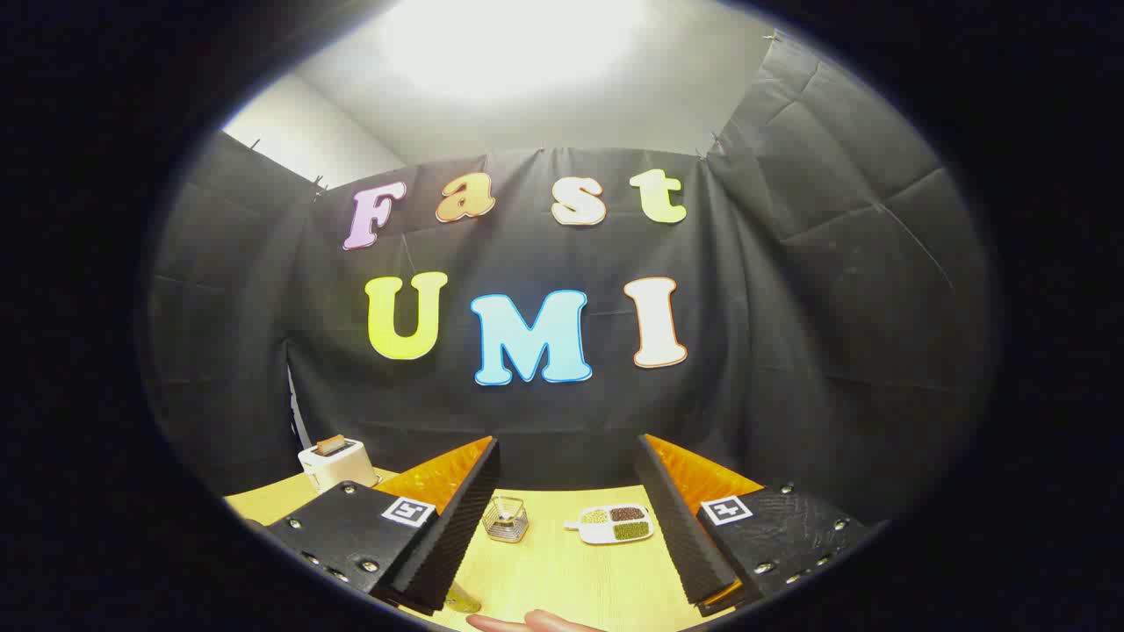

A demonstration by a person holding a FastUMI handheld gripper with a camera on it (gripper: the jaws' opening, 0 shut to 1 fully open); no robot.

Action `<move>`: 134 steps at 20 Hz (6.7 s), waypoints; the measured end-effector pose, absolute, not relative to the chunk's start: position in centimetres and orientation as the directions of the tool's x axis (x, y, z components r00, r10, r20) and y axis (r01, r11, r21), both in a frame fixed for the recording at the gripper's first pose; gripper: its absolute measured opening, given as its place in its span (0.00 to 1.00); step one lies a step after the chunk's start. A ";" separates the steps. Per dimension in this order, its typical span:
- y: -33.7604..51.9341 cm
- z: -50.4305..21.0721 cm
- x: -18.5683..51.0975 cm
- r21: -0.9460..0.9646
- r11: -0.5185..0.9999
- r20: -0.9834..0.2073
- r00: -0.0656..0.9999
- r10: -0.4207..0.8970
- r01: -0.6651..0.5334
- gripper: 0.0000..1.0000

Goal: Take the bottle from table, then pour the juice into the cup, finally place the bottle on the coaster

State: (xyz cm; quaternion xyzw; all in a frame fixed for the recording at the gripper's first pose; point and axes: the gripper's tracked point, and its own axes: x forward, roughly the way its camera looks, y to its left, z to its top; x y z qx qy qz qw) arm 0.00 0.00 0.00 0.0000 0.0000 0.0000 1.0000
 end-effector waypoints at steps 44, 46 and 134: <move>15.5 -17.4 1.3 0.022 0.971 -0.021 0.971 0.239 -0.239 0.95; 16.3 -18.4 1.6 -0.016 0.974 -0.006 0.974 0.226 -0.226 0.95; 32.4 -30.9 10.6 -0.976 0.169 -0.100 0.973 0.206 -0.136 0.83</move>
